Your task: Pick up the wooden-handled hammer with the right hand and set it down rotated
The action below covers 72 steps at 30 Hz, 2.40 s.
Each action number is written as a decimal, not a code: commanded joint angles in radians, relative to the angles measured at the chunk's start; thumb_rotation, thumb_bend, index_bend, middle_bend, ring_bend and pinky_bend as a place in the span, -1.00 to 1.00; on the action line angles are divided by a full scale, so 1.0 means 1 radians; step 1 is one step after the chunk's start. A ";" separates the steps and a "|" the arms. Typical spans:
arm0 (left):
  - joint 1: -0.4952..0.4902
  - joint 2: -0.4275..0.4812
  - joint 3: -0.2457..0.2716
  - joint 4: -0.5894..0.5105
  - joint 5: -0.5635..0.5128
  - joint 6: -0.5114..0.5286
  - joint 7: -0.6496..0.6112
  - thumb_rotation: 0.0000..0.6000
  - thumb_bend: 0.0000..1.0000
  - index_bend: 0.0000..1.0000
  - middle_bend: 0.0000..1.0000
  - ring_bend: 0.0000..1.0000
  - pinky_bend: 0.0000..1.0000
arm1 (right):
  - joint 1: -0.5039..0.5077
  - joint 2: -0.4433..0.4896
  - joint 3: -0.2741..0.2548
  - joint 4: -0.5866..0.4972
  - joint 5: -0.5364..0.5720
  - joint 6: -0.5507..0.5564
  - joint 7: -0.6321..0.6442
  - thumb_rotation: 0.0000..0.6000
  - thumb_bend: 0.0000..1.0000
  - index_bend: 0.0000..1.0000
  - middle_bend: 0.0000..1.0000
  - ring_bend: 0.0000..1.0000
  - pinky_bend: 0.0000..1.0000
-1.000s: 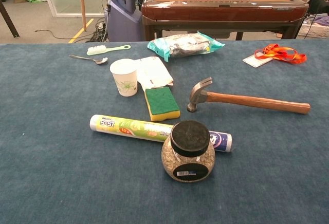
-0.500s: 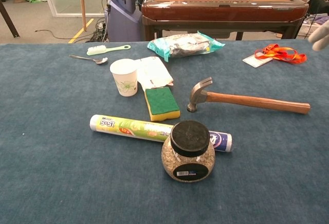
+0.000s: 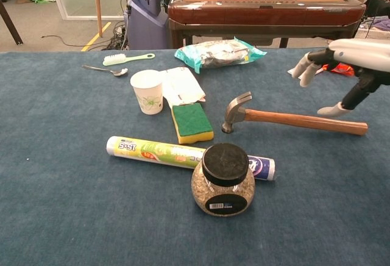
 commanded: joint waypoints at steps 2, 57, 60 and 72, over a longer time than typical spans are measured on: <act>-0.002 -0.001 -0.002 0.000 -0.005 -0.004 0.003 1.00 -0.50 -0.44 -0.62 -0.80 -0.75 | 0.073 -0.074 0.008 0.084 0.086 -0.044 -0.044 1.00 -0.45 -0.47 -0.39 -0.72 -0.65; -0.006 -0.006 -0.014 0.006 -0.033 -0.013 0.010 1.00 -0.50 -0.44 -0.62 -0.80 -0.75 | 0.247 -0.269 -0.081 0.384 0.236 -0.134 0.013 1.00 0.18 -0.17 -0.09 -0.65 -0.65; -0.006 -0.007 -0.015 0.006 -0.034 -0.013 0.011 1.00 -0.50 -0.44 -0.62 -0.80 -0.75 | 0.247 -0.269 -0.083 0.387 0.237 -0.134 0.017 1.00 0.18 -0.15 -0.07 -0.63 -0.65; -0.007 -0.009 -0.015 0.007 -0.034 -0.013 0.014 1.00 -0.50 -0.44 -0.63 -0.81 -0.75 | 0.245 -0.268 -0.090 0.390 0.231 -0.131 0.034 1.00 0.30 -0.05 0.03 -0.54 -0.65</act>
